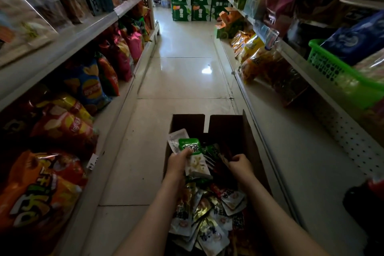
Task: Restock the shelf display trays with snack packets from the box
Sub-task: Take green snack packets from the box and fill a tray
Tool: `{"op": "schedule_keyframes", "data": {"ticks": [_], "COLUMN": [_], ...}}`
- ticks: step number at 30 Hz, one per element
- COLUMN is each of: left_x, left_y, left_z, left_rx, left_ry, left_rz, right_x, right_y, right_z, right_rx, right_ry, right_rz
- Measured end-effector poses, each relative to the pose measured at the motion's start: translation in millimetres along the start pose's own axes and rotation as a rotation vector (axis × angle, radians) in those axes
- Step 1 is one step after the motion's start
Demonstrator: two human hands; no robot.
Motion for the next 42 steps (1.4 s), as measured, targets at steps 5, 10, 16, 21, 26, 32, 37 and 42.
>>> {"op": "schedule_keyframes", "data": {"ticks": [5,10,16,21,26,32,37,42], "left_x": [0.7,-12.3,-32.2,-34.6,-17.9,49.0,119.8,186.8], "left_y": [-7.3,-10.6,4.2,6.3,-3.6,-23.9,-46.0,-86.5], "left_z": [-7.4,-20.9,-39.1,-48.4,-34.5,22.8,89.6,180.2], "left_rx": [-0.19,-0.271,-0.047,0.039,0.014,0.141,0.194,0.035], "left_ry": [0.04,0.046,0.023,-0.045,-0.073,-0.02,0.059,0.218], "left_rz": [0.204,0.136,-0.035,-0.208,-0.348,-0.235,-0.2,-0.132], "right_x": [-0.5,-20.0,-31.1,-36.7,-58.2,-110.1,-166.2,-224.0], "right_y": [-6.5,-43.7,-74.9,-76.4,-38.6,28.9,92.1,164.5], "right_z": [-20.4,-42.0,-74.1,-87.5,-58.2,11.0,96.6,196.0], "right_rx": [0.014,-0.038,-0.031,-0.05,0.058,0.166,0.187,0.079], "right_ry": [0.141,0.352,0.424,0.388,0.346,0.07,-0.031,-0.06], "right_rz": [0.203,0.405,0.926,1.085,0.742,0.043,-0.315,-0.39]}}
Point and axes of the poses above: each hand's wrist, its own z-axis away from the middle knuckle, its own y-axis out of the back of the hand, x = y × z, the point moved 3 cm from there along -z, towards the middle knuckle, and after that the axes turned 1 degree about -z, right-handed, at the moved point
